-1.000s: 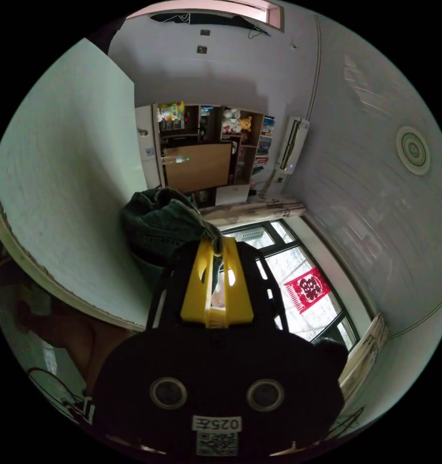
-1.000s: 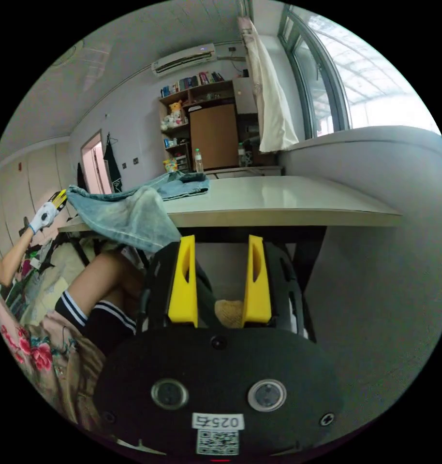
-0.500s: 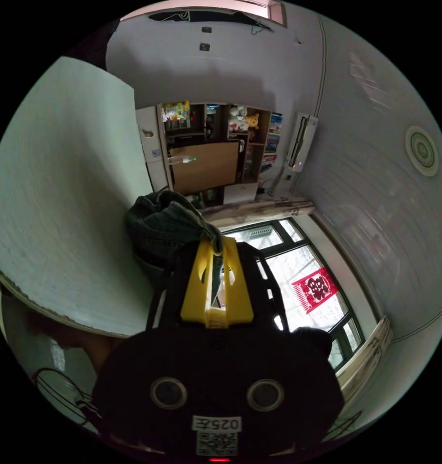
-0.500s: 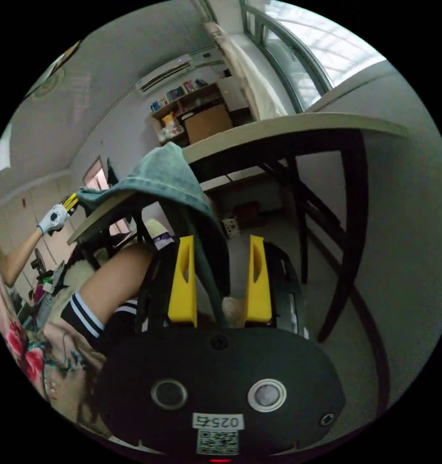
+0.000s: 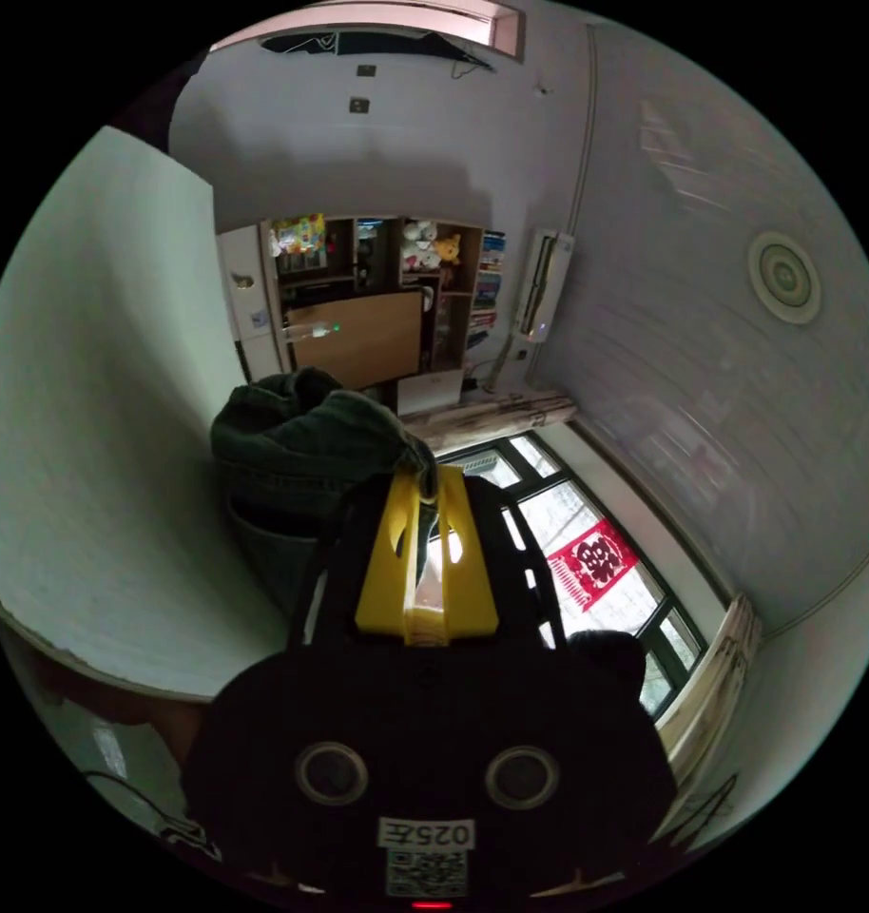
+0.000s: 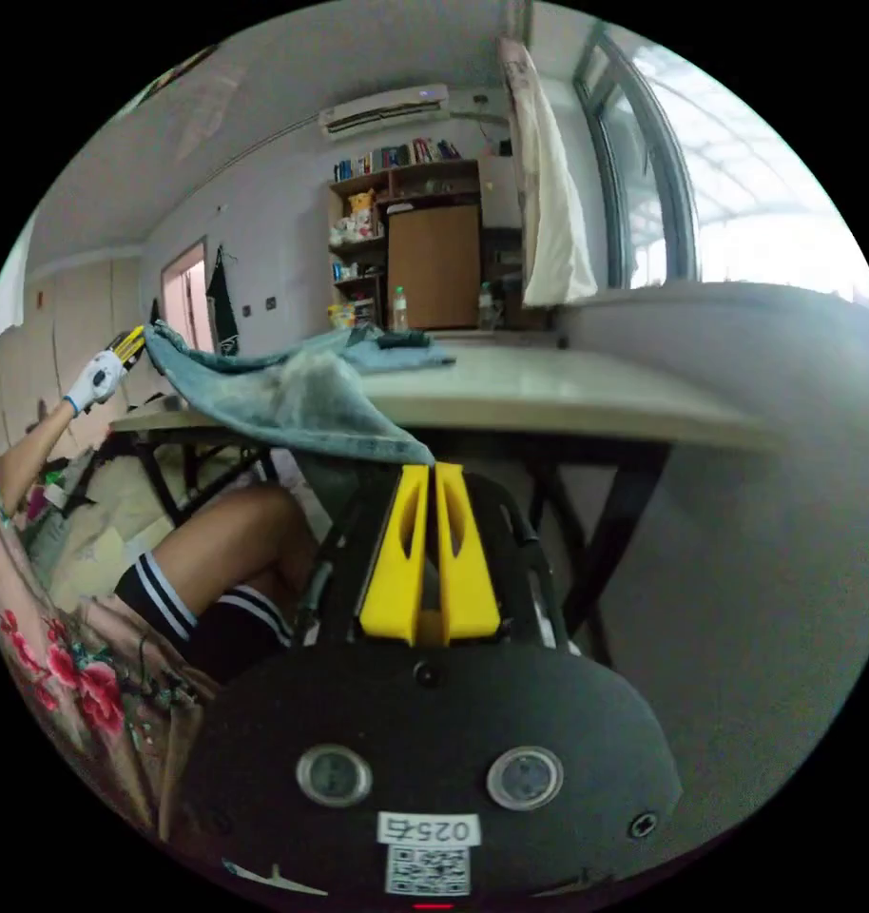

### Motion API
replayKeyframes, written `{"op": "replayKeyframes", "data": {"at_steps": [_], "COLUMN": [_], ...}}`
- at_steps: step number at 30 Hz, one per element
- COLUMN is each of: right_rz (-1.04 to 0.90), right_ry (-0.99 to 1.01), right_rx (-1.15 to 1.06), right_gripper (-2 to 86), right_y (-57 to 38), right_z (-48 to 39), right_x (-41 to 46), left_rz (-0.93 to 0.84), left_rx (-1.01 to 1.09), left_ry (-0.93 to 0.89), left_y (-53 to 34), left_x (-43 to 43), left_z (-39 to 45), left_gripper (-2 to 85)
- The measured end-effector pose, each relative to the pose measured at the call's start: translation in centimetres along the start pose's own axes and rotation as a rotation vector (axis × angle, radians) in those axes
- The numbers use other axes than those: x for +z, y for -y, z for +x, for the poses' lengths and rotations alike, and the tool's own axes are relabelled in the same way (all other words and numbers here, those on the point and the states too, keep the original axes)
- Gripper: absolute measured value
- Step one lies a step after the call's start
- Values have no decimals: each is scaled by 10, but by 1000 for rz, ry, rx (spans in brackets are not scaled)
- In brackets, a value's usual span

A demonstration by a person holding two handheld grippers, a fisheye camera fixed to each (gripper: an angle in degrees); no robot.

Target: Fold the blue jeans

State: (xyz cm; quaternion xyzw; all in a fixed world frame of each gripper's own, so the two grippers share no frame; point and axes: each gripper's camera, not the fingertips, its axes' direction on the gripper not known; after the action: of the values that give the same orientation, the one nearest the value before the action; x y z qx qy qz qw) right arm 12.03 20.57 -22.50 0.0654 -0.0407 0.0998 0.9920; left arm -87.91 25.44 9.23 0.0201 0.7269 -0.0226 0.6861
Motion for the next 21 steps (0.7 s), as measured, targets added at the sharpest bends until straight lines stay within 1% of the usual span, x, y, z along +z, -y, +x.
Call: {"op": "replayKeyframes", "data": {"at_steps": [2, 3, 5, 6, 8, 9, 11, 12, 14, 15, 17, 18, 19, 21], "right_rz": [26, 21, -5, -17, -75, -92, -110, -98, -51, -44, 0, 2, -11, -86], "right_ry": [-85, -98, -165, -168, -139, -126, -101, -113, -228, -246, -263, -263, -255, -187], "right_rx": [-136, -180, -351, -379, -458, -462, -440, -445, -497, -514, -639, -666, -697, -743], "right_gripper": [-9, -10, -10, -10, -10, -10, -10, -10, -10, -10, -10, -10, -10, -10], "right_y": [61, 78, 144, 159, 219, 234, 293, 307, 354, 363, 374, 373, 366, 346], "right_z": [-7, -9, -10, -6, 20, 29, 66, 72, 74, 71, 54, 51, 46, 39], "right_x": [-42, -49, -55, -52, -16, -2, 50, 60, 72, 70, 50, 46, 39, 37], "left_rz": [-18, -25, -46, -42, -50, -53, -93, -102, -152, -159, -204, -210, -201, -166], "left_rx": [48, 58, 71, 70, 17, -1, -36, -38, 3, 19, 105, 137, 177, 145], "left_ry": [-12, -18, -41, -36, -35, -42, -64, -64, -54, -47, -1, 8, 34, 75], "left_y": [2, 4, 17, 22, 45, 52, 74, 79, 88, 89, 86, 84, 77, 69], "left_x": [14, 19, 41, 48, 77, 86, 127, 136, 167, 171, 166, 160, 142, 105], "left_z": [16, 20, 27, 27, 12, 7, -10, -11, -4, 0, 8, 8, 3, -21], "left_gripper": [-10, -10, -10, -10, -10, -10, -10, -10, -10, -10, -10, -10, -10, -10]}}
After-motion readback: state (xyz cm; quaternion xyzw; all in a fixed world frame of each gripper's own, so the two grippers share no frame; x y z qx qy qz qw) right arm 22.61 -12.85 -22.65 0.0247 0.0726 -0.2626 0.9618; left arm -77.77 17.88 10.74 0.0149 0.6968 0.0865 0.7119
